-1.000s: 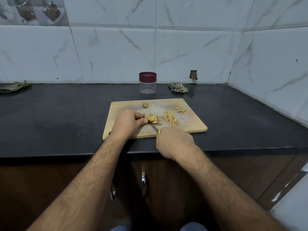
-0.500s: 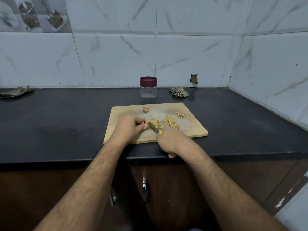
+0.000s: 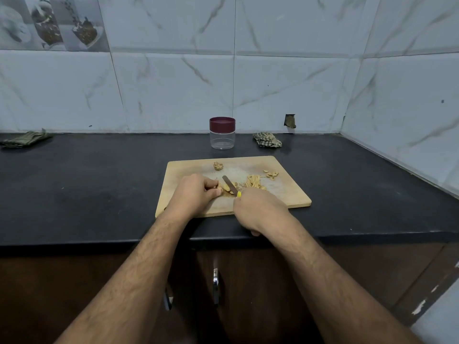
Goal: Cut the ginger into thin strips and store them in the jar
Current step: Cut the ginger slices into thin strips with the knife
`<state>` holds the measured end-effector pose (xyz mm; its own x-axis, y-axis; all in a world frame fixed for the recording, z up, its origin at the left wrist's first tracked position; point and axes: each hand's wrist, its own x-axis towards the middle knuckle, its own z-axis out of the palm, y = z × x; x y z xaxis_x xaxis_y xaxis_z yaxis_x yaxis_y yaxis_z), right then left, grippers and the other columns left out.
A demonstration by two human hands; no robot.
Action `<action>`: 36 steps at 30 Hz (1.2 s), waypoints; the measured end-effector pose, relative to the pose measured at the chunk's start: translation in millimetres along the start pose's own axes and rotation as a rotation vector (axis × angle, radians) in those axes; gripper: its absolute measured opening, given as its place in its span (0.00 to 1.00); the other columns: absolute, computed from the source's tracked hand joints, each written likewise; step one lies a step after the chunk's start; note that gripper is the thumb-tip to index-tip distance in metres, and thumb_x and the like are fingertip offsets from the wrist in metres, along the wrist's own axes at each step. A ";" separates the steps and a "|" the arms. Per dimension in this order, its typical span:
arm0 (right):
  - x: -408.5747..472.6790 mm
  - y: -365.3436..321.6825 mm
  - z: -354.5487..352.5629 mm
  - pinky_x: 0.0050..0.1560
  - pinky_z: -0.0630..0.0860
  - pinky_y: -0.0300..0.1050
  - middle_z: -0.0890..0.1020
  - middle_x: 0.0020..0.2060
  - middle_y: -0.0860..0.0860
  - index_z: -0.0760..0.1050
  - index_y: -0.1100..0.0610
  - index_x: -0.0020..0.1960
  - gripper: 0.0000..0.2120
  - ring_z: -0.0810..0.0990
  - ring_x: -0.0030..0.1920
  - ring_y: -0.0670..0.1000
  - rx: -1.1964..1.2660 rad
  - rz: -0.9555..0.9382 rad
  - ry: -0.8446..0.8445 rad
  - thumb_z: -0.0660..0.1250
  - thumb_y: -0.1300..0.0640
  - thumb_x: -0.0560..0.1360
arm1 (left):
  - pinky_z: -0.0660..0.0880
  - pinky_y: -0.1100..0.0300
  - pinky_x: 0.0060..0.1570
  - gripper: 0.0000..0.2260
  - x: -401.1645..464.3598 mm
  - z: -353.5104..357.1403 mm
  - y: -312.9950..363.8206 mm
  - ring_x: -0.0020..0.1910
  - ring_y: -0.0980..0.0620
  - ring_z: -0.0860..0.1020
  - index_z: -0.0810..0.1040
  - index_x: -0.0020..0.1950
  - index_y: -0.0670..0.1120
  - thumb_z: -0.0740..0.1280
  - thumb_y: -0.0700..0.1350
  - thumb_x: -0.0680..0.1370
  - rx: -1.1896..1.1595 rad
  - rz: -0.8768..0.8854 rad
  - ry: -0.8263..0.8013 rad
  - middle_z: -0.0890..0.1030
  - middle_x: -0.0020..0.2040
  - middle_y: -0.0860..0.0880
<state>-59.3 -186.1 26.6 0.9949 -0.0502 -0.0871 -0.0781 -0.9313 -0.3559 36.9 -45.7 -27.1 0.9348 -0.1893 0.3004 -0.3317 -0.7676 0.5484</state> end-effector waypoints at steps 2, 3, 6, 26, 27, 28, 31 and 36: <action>-0.8 -5.3 0.5 0.45 0.70 0.46 0.76 0.40 0.53 0.72 0.56 0.49 0.07 0.77 0.46 0.56 -0.023 0.006 0.036 0.55 0.59 0.80 | 0.74 0.50 0.52 0.10 -0.1 1.1 0.4 0.51 0.43 0.80 0.85 0.53 0.42 0.70 0.46 0.78 0.016 0.002 0.001 0.84 0.50 0.42; -0.1 -7.4 0.7 0.45 0.70 0.46 0.76 0.42 0.52 0.74 0.56 0.50 0.09 0.76 0.46 0.55 -0.037 0.012 0.046 0.55 0.59 0.80 | 0.74 0.50 0.52 0.10 -0.4 1.7 0.7 0.51 0.43 0.80 0.85 0.52 0.41 0.70 0.47 0.78 0.021 -0.001 0.008 0.84 0.49 0.41; 2.6 -11.7 3.8 0.47 0.70 0.46 0.80 0.51 0.54 0.77 0.58 0.58 0.13 0.73 0.46 0.55 -0.054 0.015 0.058 0.55 0.59 0.81 | 0.74 0.50 0.52 0.09 -0.7 3.1 2.1 0.49 0.44 0.80 0.85 0.50 0.42 0.70 0.47 0.78 0.022 0.001 0.030 0.85 0.48 0.42; 5.5 -21.5 20.1 0.53 0.73 0.49 0.78 0.61 0.54 0.74 0.57 0.66 0.16 0.77 0.59 0.56 -0.154 0.056 0.046 0.62 0.61 0.78 | 0.73 0.53 0.46 0.09 -0.5 2.1 3.5 0.45 0.47 0.80 0.86 0.52 0.45 0.71 0.48 0.77 0.025 0.021 0.044 0.85 0.45 0.45; 5.7 -22.0 20.4 0.52 0.73 0.49 0.78 0.61 0.54 0.74 0.57 0.66 0.16 0.77 0.59 0.56 -0.157 0.054 0.041 0.62 0.61 0.78 | 0.73 0.54 0.45 0.09 -0.2 2.2 3.3 0.44 0.47 0.80 0.86 0.51 0.45 0.71 0.48 0.77 0.028 0.024 0.041 0.85 0.44 0.45; 6.3 -22.5 20.3 0.52 0.73 0.49 0.78 0.61 0.54 0.74 0.57 0.66 0.16 0.77 0.59 0.56 -0.157 0.050 0.039 0.62 0.61 0.79 | 0.73 0.53 0.45 0.08 0.2 2.4 2.8 0.45 0.47 0.80 0.86 0.51 0.45 0.71 0.48 0.77 0.029 0.028 0.039 0.85 0.44 0.45; 7.3 -23.1 18.3 0.49 0.70 0.48 0.78 0.60 0.54 0.75 0.57 0.64 0.15 0.77 0.59 0.55 -0.165 0.031 0.041 0.60 0.61 0.79 | 0.73 0.53 0.43 0.07 1.1 2.5 1.0 0.43 0.46 0.80 0.86 0.48 0.45 0.72 0.48 0.77 0.032 0.041 0.026 0.85 0.41 0.46; 10.0 -24.8 12.7 0.47 0.70 0.47 0.78 0.60 0.54 0.74 0.57 0.64 0.15 0.77 0.59 0.55 -0.192 0.018 0.017 0.59 0.62 0.79 | 0.60 0.62 0.30 0.08 -0.4 1.0 2.3 0.29 0.55 0.67 0.84 0.40 0.44 0.71 0.46 0.76 0.038 0.047 0.033 0.73 0.26 0.53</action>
<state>-48.3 -158.9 22.8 0.9945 -0.0717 -0.0758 -0.0837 -0.9818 -0.1703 36.0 -48.0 -26.8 0.9136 -0.2057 0.3508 -0.3693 -0.7810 0.5036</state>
